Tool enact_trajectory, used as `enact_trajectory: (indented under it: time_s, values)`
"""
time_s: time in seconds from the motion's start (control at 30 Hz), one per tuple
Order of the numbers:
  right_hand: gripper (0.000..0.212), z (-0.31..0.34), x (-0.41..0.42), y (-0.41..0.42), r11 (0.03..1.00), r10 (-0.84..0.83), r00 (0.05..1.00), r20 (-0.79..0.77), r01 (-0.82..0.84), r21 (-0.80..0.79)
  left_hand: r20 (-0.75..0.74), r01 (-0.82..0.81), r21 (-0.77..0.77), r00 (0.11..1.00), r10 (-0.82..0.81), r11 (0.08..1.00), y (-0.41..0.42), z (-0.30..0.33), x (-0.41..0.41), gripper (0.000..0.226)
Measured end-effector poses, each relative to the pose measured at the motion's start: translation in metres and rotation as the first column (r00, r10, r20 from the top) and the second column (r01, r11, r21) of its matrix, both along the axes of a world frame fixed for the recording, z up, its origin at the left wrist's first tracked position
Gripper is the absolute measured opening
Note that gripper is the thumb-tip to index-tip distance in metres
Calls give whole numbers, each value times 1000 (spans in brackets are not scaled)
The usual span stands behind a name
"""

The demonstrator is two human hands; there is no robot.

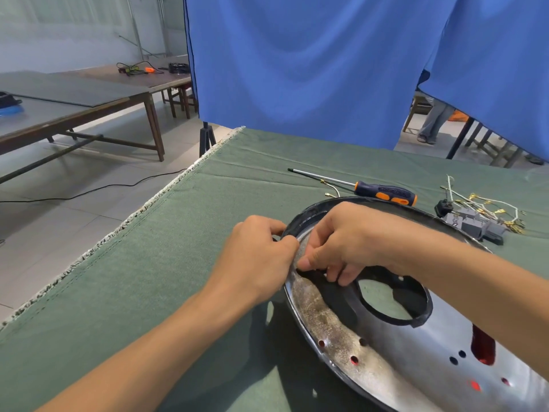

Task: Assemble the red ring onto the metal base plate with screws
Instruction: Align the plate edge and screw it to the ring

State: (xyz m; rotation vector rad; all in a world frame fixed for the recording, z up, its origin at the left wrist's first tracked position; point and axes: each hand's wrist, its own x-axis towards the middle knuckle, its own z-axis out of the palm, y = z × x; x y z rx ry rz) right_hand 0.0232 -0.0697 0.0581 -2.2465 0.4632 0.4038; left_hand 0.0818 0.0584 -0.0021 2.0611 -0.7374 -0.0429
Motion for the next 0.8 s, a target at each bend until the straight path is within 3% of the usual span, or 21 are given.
enact_trajectory:
  time_s: [0.2,0.37,0.6,0.8]
  values:
    - [8,-2,-7,-1,999,0,998,57,-2,46,-13,-37,-15,999,36,999,-1,1,-2,22]
    - [16,-5,-10,0,1000,-3,996,91,5,-15,-23,-51,-26,998,50,998,0,0,-1,17]
    - [22,-9,-8,2,996,-28,992,121,38,-79,-94,-37,-35,995,33,999,1,3,-2,28]
    - [24,-11,-11,-1,999,-42,988,146,43,-8,-69,-24,-81,997,18,996,3,2,-3,49]
